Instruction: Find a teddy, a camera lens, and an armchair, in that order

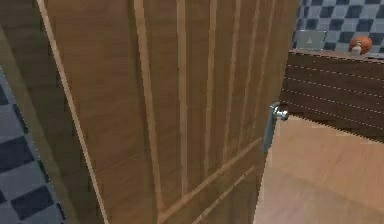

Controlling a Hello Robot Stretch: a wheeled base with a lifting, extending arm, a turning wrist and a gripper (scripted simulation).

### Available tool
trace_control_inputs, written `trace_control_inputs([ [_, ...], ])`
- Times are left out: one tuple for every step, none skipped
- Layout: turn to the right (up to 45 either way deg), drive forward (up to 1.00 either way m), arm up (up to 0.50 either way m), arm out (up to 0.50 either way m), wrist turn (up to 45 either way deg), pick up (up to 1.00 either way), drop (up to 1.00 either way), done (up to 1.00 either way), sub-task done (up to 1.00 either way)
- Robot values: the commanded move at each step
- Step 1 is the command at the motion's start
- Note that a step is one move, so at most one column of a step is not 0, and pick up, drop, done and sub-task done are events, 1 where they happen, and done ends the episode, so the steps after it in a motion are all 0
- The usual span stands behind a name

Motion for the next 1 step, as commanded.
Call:
trace_control_inputs([
  [42.0,0.00,0.00,0.00,0.0,0.00,0.00,0.00,0.00],
])
